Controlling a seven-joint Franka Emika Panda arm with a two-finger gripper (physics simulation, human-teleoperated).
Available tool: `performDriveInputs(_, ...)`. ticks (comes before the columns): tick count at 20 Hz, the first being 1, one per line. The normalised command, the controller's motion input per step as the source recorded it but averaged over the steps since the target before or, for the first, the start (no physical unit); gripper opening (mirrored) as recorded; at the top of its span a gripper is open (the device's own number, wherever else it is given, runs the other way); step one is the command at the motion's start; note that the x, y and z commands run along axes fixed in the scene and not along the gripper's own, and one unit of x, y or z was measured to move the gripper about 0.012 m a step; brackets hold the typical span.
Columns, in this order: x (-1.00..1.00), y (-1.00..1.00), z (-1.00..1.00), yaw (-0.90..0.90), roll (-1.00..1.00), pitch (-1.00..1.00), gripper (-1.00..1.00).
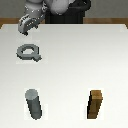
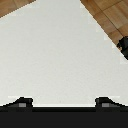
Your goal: Put the loop with the handle onto the peg.
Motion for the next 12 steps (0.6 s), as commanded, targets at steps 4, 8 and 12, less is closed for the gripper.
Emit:
performDriveInputs(4,1.00,0.00,0.00,0.00,0.00,0.00,1.00)
performDriveInputs(8,0.50,0.00,0.00,0.00,0.00,0.00,1.00)
performDriveInputs(12,1.00,0.00,0.00,0.00,0.00,0.00,1.00)
